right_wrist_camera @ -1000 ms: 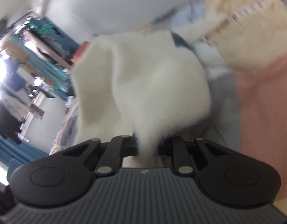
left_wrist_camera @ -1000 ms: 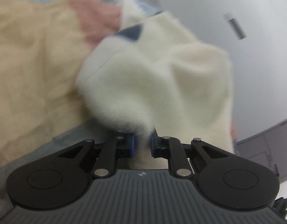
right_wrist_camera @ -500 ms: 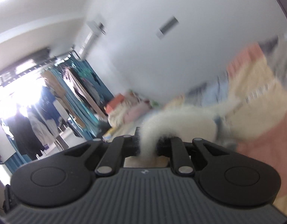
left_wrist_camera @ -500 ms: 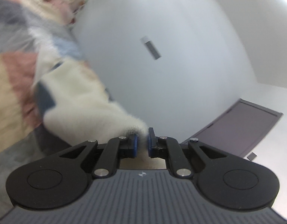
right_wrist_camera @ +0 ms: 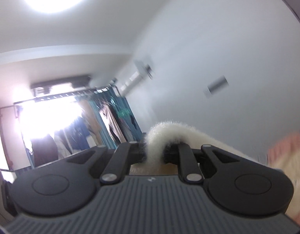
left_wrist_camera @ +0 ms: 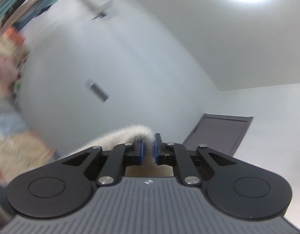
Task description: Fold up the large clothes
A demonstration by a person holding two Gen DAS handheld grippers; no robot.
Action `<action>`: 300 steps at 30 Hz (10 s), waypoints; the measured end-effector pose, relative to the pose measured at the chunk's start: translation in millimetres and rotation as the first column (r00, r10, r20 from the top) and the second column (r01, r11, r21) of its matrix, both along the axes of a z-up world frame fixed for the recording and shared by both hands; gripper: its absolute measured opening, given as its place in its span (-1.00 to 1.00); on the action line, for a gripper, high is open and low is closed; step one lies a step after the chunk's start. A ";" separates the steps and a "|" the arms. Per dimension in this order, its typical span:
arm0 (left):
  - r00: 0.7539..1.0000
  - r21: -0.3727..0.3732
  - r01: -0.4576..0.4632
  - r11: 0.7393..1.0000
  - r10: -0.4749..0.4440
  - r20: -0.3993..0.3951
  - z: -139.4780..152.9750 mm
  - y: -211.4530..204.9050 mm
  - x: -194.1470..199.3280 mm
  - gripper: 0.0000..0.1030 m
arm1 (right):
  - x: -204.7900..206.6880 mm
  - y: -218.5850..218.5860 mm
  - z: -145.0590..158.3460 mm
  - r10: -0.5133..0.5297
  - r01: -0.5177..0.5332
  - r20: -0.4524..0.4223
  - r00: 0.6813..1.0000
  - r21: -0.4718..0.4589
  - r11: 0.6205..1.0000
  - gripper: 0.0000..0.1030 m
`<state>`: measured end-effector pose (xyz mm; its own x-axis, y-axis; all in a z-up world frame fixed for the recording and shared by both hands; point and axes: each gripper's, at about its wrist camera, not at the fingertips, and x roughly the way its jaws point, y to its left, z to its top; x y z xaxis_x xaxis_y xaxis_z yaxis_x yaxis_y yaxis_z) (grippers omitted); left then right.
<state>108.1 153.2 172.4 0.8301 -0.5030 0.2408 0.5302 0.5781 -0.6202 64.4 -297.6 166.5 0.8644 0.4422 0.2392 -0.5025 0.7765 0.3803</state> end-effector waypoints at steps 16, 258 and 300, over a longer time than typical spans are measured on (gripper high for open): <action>0.998 0.082 -0.057 0.995 0.054 0.044 109.5 -28.6 55.0 -0.76 | 46.3 7.4 106.4 -0.104 0.106 0.030 0.994 -0.103 0.989 -0.71; 0.753 0.635 0.101 0.765 0.359 -0.552 -430.2 -48.9 267.2 0.13 | 210.2 -155.7 -308.3 -0.850 0.733 -0.463 0.252 -0.482 0.480 0.21; 0.658 0.370 0.156 0.916 0.183 -0.730 -409.4 -59.1 142.3 -0.84 | 94.8 -12.8 -333.9 -0.094 0.264 -0.845 0.526 0.058 0.963 -0.37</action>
